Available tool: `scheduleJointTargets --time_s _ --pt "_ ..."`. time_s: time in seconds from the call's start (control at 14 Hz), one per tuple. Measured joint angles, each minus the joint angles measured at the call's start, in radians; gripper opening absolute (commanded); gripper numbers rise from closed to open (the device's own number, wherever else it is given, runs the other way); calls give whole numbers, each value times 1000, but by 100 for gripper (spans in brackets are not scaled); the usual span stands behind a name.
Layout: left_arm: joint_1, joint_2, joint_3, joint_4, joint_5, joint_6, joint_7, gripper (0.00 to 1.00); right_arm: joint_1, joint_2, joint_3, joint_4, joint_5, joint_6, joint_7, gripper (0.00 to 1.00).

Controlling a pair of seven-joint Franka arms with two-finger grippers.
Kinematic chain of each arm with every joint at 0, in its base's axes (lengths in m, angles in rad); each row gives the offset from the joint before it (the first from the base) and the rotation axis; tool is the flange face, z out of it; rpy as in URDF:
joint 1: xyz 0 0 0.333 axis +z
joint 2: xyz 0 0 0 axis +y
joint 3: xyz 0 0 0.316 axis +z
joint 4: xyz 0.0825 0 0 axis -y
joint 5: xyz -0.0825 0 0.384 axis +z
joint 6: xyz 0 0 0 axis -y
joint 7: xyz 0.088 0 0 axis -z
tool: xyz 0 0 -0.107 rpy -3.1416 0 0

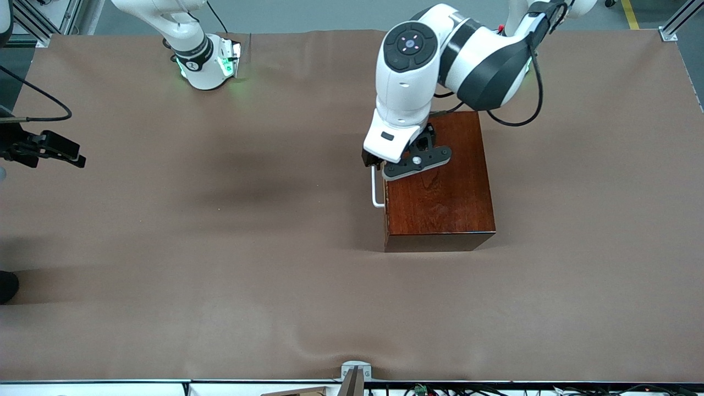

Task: Open drawer, take yellow block, close drawer
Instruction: 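Lower the left gripper beside the white drawer handle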

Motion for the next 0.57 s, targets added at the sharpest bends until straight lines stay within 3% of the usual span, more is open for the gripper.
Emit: scheduleJointTargets --time_s 0.57 --pt "-83 74 3 0 94 74 -68 100 0 0 0 0 0 0 0 100"
